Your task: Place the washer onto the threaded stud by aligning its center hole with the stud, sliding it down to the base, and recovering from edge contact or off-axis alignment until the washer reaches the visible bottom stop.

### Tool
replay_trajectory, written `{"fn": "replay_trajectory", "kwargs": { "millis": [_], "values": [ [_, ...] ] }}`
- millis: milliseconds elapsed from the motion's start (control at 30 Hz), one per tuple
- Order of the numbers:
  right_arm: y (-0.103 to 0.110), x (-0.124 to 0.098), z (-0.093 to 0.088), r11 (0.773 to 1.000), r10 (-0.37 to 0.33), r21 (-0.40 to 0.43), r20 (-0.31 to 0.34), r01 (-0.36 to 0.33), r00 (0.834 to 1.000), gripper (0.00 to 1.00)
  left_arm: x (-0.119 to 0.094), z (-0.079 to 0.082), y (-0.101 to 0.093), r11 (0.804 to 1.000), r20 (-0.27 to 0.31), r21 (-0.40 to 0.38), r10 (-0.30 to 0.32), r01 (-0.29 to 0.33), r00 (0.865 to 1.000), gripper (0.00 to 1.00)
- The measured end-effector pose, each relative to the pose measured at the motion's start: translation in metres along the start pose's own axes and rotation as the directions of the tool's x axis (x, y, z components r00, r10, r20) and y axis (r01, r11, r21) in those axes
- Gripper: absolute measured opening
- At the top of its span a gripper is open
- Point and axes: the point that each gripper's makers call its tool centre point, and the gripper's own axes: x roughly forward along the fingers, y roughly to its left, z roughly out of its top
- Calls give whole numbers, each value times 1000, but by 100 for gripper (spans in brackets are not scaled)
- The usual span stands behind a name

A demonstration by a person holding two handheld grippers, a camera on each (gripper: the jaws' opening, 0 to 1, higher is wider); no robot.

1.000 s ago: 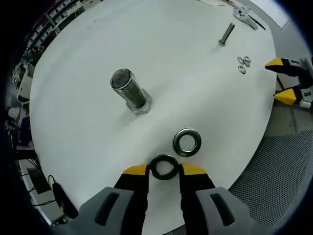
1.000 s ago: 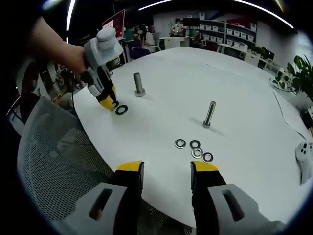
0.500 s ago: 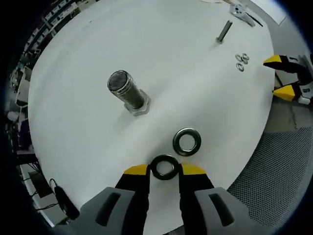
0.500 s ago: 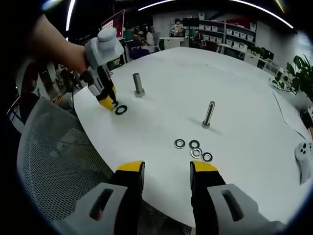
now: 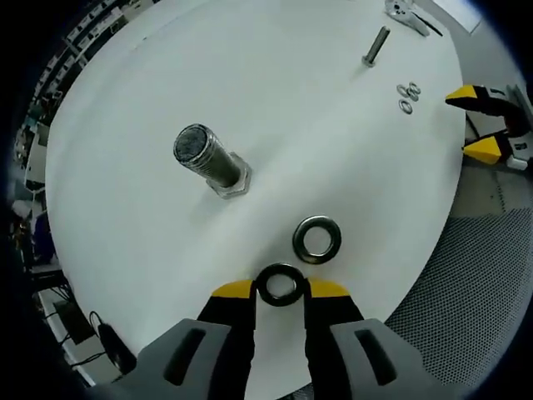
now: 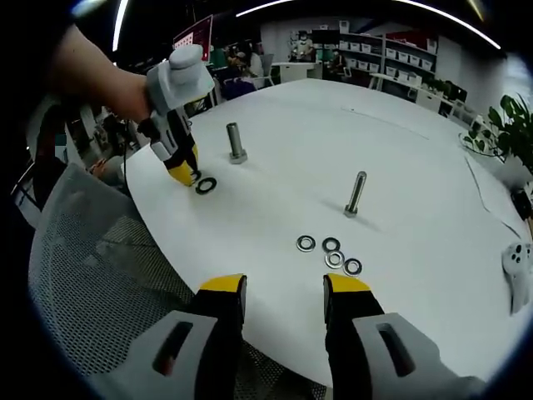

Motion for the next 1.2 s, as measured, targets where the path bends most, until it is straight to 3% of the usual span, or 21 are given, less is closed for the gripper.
{"fn": "replay_trajectory", "kwargs": {
  "millis": [200,667,1200],
  "values": [
    [0,0,0,1000,-2,1,0,2,1000,39,-2,-2,-1,1000,40,3,-4,4,999,19],
    [0,0,-1,1000,-1,-4,-8,1,1000,39,-2,0,2,1000,63,17,-3,2,998,19],
    [0,0,-1,1000,0,1,-7,0,1000,39,-22,12,15,997,123,70,19,-28,992,19]
  ]
}}
